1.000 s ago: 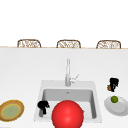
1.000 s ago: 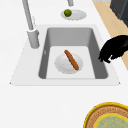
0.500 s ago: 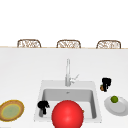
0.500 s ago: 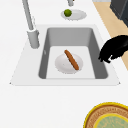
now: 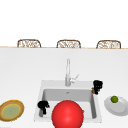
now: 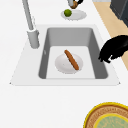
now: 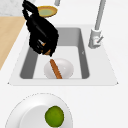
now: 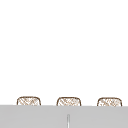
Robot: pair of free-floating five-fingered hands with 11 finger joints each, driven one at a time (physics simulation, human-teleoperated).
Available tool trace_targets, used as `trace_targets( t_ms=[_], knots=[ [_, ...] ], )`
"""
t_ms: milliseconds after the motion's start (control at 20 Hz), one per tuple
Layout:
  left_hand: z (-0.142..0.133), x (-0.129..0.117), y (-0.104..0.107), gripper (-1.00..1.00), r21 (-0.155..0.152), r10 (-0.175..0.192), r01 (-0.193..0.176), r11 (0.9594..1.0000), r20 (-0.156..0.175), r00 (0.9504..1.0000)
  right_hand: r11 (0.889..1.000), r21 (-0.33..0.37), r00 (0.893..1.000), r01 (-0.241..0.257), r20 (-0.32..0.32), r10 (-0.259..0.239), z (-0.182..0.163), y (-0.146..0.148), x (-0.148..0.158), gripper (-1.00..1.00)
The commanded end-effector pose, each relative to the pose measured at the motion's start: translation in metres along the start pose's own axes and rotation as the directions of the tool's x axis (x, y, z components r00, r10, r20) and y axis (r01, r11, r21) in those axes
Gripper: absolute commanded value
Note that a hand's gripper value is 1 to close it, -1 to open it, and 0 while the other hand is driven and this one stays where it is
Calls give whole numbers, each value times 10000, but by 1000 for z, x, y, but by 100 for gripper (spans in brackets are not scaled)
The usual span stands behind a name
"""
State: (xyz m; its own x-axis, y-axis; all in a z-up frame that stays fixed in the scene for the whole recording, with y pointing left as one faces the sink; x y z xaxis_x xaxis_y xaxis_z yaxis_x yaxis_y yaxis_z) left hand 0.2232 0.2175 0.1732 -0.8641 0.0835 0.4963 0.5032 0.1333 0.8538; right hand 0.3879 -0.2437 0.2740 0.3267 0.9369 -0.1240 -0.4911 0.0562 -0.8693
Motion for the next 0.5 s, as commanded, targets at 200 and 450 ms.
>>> trace_targets(
  t_ms=[200,450],
  knots=[
    [0,0,0,0,0,0,0,10000,0,10000,9999,117,9986,-84,519,78,18,35,45,100],
    [0,0,0,0,0,0,0,10000,0,10000,10000,34,9963,68,853,-70,26,67,68,100]
  ],
)
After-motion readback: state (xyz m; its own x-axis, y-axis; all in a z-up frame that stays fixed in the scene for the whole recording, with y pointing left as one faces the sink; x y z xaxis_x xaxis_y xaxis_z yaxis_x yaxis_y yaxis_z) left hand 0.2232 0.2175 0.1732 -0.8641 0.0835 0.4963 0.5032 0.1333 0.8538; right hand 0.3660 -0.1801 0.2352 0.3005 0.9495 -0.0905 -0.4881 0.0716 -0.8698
